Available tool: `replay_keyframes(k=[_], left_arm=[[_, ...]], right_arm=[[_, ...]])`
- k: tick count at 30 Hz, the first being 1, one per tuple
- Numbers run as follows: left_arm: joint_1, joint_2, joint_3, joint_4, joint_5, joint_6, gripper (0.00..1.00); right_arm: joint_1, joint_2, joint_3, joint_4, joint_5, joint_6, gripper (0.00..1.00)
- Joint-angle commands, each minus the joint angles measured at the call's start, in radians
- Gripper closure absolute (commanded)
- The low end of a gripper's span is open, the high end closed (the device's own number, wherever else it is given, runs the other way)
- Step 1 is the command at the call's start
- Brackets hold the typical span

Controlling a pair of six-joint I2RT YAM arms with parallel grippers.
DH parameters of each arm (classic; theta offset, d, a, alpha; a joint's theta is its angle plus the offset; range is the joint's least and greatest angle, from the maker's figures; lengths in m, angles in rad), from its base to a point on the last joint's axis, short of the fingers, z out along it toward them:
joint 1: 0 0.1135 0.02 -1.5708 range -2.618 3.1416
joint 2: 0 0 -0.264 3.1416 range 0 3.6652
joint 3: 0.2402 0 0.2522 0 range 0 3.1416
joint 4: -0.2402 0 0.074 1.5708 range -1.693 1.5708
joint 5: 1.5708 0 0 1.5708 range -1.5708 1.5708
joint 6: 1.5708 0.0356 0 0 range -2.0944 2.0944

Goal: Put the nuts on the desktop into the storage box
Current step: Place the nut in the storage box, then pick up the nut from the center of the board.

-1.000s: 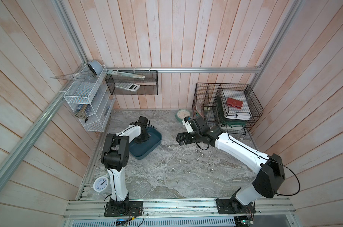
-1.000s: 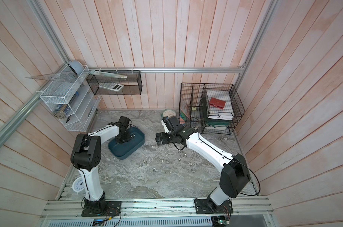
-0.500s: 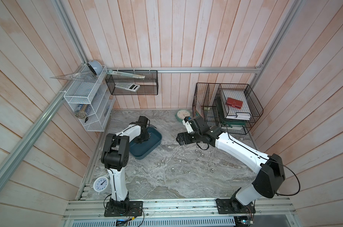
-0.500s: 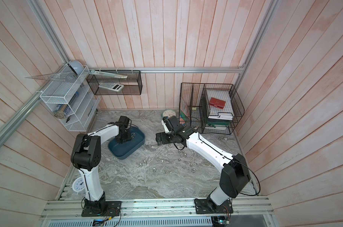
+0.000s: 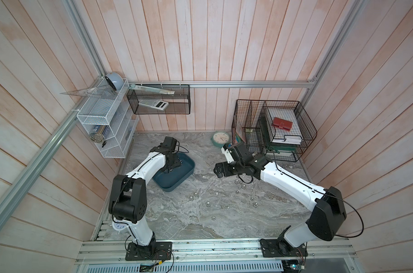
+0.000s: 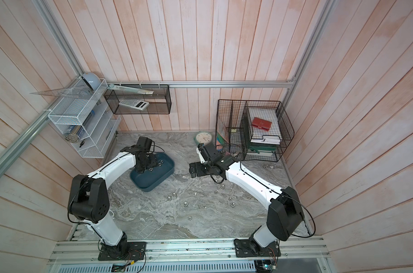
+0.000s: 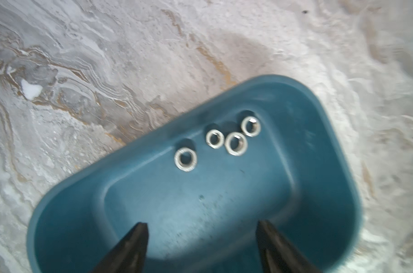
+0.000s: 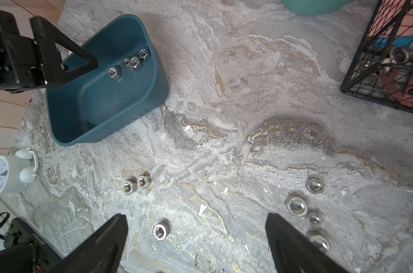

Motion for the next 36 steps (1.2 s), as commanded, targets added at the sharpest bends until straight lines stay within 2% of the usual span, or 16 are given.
replay_keyframes(k=[1, 16, 22, 27, 31, 36], left_arm=[[-0.058, -0.037, -0.024, -0.048, -0.01, -0.027, 0.16], [-0.334, -0.205, -0.216, -0.045, -0.024, -0.229, 0.06], [-0.417, -0.266, -0.324, -0.014, -0.022, -0.297, 0.0], [-0.475, -0.268, -0.38, 0.005, -0.019, -0.312, 0.0], [-0.484, -0.265, -0.42, 0.031, -0.012, -0.316, 0.06], [-0.484, -0.233, -0.436, 0.051, -0.025, -0.299, 0.23]], right_arm=[[0.009, -0.051, -0.046, 0.018, -0.001, 0.03, 0.02], [0.058, -0.26, -0.239, 0.013, 0.04, 0.075, 0.02], [0.084, -0.305, -0.274, 0.006, 0.056, 0.088, 0.02], [0.098, -0.328, -0.291, 0.003, 0.07, 0.097, 0.02], [0.112, -0.333, -0.297, 0.005, 0.081, 0.11, 0.02], [0.122, -0.33, -0.296, 0.003, 0.095, 0.114, 0.02]])
